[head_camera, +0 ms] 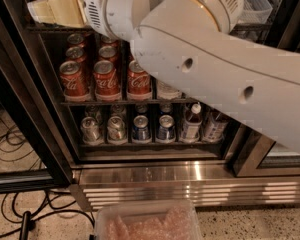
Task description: Pick redbull can from top shelf of fridge
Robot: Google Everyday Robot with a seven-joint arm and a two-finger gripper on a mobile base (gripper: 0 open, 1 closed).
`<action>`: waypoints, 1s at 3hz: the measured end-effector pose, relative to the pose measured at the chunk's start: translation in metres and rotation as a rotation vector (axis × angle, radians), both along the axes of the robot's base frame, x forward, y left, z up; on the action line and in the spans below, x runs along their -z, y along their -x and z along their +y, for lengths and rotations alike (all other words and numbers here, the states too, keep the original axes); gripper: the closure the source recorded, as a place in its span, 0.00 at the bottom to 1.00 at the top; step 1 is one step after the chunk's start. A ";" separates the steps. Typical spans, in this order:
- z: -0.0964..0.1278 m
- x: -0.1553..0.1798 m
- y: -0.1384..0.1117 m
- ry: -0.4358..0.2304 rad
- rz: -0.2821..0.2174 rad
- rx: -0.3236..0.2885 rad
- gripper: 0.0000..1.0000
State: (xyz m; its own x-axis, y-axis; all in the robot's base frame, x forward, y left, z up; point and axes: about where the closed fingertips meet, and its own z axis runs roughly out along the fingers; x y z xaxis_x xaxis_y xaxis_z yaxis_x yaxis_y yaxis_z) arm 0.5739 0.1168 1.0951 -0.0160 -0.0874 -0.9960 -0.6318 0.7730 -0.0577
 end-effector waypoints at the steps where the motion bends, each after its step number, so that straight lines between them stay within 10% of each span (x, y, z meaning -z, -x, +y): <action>1: -0.002 -0.003 0.000 0.016 -0.031 -0.001 0.00; 3: 0.006 0.004 -0.012 0.101 -0.078 -0.004 0.14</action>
Offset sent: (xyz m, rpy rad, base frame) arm 0.0200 0.0339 -0.0303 -0.0974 -0.0871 -0.0179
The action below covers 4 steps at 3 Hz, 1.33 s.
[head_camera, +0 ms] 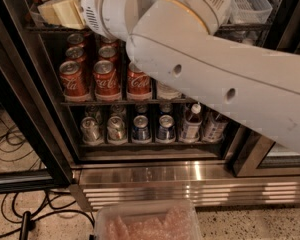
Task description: Pick redbull can from top shelf of fridge
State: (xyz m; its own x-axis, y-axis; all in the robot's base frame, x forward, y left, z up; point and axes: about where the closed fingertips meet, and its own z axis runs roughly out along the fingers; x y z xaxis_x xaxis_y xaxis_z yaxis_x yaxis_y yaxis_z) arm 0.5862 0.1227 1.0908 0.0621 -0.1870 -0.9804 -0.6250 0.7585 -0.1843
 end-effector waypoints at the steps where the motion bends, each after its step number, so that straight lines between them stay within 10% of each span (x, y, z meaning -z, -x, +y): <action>1: 0.014 0.008 0.002 0.039 -0.009 -0.008 0.15; 4: 0.042 0.013 0.010 0.044 -0.013 -0.035 0.43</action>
Offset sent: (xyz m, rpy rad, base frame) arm -0.0144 0.0872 -0.0737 -0.1026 -0.0049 0.0264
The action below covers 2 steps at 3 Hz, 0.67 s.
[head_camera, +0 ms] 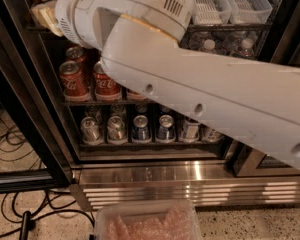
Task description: Pick redbull can from top shelf of fridge
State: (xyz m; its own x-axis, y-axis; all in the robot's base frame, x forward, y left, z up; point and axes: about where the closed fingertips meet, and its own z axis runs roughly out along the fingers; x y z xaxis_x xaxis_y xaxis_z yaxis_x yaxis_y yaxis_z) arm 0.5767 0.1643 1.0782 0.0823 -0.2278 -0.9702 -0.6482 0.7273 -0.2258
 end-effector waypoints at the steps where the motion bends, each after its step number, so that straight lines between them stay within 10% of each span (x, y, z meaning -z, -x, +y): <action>1: 0.009 -0.008 -0.001 -0.033 0.009 0.003 0.38; 2: 0.022 -0.009 0.000 -0.055 0.027 0.016 0.39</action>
Offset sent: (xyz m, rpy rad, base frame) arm -0.0024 0.0535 -0.0251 0.0981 0.0569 -0.0510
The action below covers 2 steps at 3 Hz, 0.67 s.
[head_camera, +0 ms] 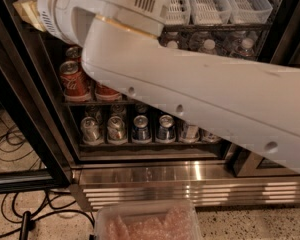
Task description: Pick redbull can from top shelf of fridge
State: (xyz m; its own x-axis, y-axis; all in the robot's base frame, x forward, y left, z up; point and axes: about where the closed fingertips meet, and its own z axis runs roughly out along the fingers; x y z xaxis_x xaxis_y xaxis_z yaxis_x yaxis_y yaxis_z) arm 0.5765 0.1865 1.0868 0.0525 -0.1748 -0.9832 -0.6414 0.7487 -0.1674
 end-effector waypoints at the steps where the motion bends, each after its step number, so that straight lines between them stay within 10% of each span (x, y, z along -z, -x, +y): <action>1: 0.013 0.007 0.002 -0.004 0.018 0.029 0.35; 2: 0.021 0.016 0.002 0.001 0.026 0.075 0.34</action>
Offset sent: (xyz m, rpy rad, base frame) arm 0.0000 0.0341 -0.0480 0.0138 0.0570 -0.1422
